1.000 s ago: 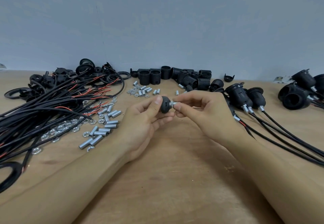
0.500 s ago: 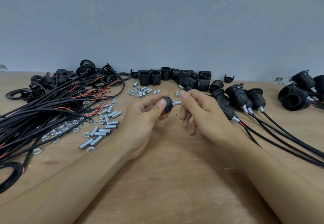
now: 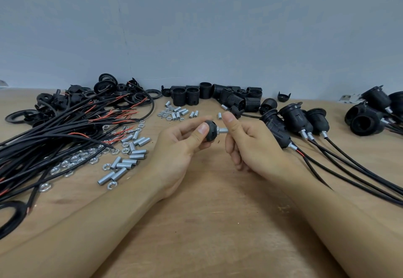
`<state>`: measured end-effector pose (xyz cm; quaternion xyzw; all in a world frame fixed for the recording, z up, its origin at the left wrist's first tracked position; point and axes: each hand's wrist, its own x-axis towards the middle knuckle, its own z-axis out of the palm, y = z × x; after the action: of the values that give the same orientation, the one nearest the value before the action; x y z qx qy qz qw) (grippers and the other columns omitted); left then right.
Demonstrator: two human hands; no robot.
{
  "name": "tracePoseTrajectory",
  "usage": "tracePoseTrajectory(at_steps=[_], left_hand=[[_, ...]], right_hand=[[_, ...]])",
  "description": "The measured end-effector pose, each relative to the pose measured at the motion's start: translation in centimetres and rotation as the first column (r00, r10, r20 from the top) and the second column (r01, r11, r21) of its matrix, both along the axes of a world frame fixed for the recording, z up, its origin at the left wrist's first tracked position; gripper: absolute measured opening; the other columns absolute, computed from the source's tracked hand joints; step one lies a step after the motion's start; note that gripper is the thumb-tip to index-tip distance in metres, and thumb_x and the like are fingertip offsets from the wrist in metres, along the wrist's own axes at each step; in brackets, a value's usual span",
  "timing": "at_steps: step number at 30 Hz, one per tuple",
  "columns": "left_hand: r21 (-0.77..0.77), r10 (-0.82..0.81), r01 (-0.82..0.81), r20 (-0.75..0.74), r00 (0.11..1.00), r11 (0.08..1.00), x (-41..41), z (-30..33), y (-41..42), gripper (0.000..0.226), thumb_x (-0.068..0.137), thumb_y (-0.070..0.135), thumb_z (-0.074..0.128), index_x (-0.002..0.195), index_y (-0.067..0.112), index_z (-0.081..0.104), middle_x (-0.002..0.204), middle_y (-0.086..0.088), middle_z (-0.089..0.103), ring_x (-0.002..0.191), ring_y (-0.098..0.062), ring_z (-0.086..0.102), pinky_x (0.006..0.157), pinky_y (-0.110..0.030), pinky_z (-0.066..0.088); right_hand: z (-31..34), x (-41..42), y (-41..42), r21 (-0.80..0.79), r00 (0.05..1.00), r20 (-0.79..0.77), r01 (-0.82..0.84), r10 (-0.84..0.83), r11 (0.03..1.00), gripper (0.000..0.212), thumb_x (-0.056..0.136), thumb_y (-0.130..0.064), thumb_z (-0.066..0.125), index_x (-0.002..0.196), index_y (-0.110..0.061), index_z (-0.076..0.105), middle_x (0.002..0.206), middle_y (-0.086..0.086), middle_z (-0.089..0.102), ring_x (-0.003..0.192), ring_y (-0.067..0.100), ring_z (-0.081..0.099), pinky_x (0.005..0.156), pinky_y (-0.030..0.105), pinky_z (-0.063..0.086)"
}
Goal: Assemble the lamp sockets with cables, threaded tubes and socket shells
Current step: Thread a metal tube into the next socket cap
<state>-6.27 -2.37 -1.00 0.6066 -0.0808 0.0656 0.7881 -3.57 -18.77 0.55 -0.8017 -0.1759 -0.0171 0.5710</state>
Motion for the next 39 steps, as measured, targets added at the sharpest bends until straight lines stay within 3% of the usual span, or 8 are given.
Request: tracePoseTrajectory(at_steps=[2, 6, 9, 12, 16, 21, 33, 39], left_hand=[[0.0, 0.003, -0.003, -0.004, 1.0, 1.0, 0.05, 0.07, 0.1, 0.039, 0.085, 0.023, 0.06, 0.119, 0.006, 0.068, 0.106, -0.006, 0.074, 0.099, -0.017, 0.068, 0.086, -0.027, 0.053], [0.01, -0.006, 0.006, -0.004, 1.0, 1.0, -0.05, 0.1, 0.03, 0.036, 0.085, 0.022, 0.059, 0.116, 0.007, 0.068, 0.105, -0.008, 0.073, 0.099, -0.017, 0.068, 0.085, -0.026, 0.053], [0.009, -0.007, 0.007, -0.005, 1.0, 1.0, -0.12, 0.16, -0.04, 0.038, 0.088, 0.02, 0.058, 0.12, 0.003, 0.066, 0.107, -0.01, 0.072, 0.099, -0.019, 0.066, 0.086, -0.027, 0.053], [0.026, -0.008, 0.008, -0.005, 1.0, 1.0, -0.07, 0.21, 0.01, 0.033, 0.095, 0.015, 0.054, 0.123, 0.001, 0.065, 0.116, -0.018, 0.07, 0.11, -0.028, 0.065, 0.089, -0.029, 0.052], [0.014, -0.021, 0.021, -0.001, 1.0, 1.0, -0.19, 0.19, -0.1, 0.039, 0.087, 0.023, 0.057, 0.12, 0.003, 0.066, 0.109, -0.015, 0.071, 0.103, -0.023, 0.066, 0.086, -0.027, 0.053], [0.019, -0.044, 0.042, 0.062, 0.997, 0.999, -0.17, 0.21, 0.09, 0.038, 0.079, 0.023, 0.064, 0.114, 0.011, 0.068, 0.107, -0.008, 0.073, 0.105, -0.02, 0.067, 0.095, -0.032, 0.052], [0.364, -0.034, -0.086, 0.311, 0.95, 0.927, -0.69, 0.56, 0.15, 0.038, 0.087, -0.01, 0.065, 0.108, 0.021, 0.065, 0.114, -0.001, 0.072, 0.108, -0.019, 0.065, 0.095, -0.025, 0.05], [0.334, 0.054, -0.156, 0.297, 0.953, 0.93, -0.66, 0.73, 0.26, 0.032, 0.09, -0.001, 0.065, 0.108, 0.025, 0.064, 0.097, 0.018, 0.073, 0.1, 0.002, 0.066, 0.088, -0.013, 0.048]], right_hand=[[0.21, -0.08, -0.06, -0.028, 1.0, 0.0, -0.005, 0.005, 1.0, 0.06, 0.089, -0.068, 0.045, 0.073, -0.013, 0.063, 0.048, 0.004, 0.057, 0.038, 0.017, 0.053, 0.037, 0.02, 0.038], [-0.05, 0.23, -0.25, 0.0, 0.998, 0.021, -0.055, 0.055, 0.999, 0.03, 0.097, -0.042, 0.055, 0.082, -0.017, 0.058, 0.054, 0.0, 0.059, 0.041, 0.016, 0.053, 0.038, 0.019, 0.036], [-0.08, 0.19, -0.09, -0.022, 0.999, -0.023, -0.048, 0.047, 0.999, 0.051, 0.096, -0.058, 0.046, 0.067, -0.019, 0.059, 0.047, 0.004, 0.056, 0.037, 0.018, 0.051, 0.036, 0.02, 0.036], [-0.01, 0.13, -0.05, -0.049, 0.997, 0.009, -0.082, 0.082, 0.995, 0.05, 0.088, -0.068, 0.047, 0.077, -0.02, 0.061, 0.054, 0.003, 0.061, 0.04, 0.019, 0.054, 0.036, 0.021, 0.036], [-0.16, 0.24, -0.22, -0.023, 0.993, 0.057, -0.1, 0.102, 0.995, 0.03, 0.096, -0.043, 0.055, 0.082, -0.017, 0.058, 0.058, 0.0, 0.061, 0.043, 0.015, 0.055, 0.036, 0.021, 0.036], [-0.2, 0.25, 0.01, -0.037, 0.995, 0.042, -0.088, 0.089, 0.995, 0.04, 0.103, -0.039, 0.044, 0.074, -0.013, 0.051, 0.049, -0.002, 0.048, 0.041, 0.02, 0.049, 0.035, 0.021, 0.034], [-0.12, 0.28, 0.43, 0.137, 0.944, -0.309, -0.078, 0.117, 0.987, 0.056, 0.101, -0.044, 0.044, 0.048, -0.025, 0.04, 0.042, -0.001, 0.033, 0.032, 0.013, 0.034, 0.036, 0.019, 0.025], [0.43, 0.44, -0.19, 0.141, 0.967, -0.207, -0.122, 0.15, 0.982, 0.036, 0.098, -0.043, 0.054, 0.077, -0.014, 0.059, 0.055, 0.003, 0.054, 0.041, 0.017, 0.046, 0.036, 0.02, 0.031]])
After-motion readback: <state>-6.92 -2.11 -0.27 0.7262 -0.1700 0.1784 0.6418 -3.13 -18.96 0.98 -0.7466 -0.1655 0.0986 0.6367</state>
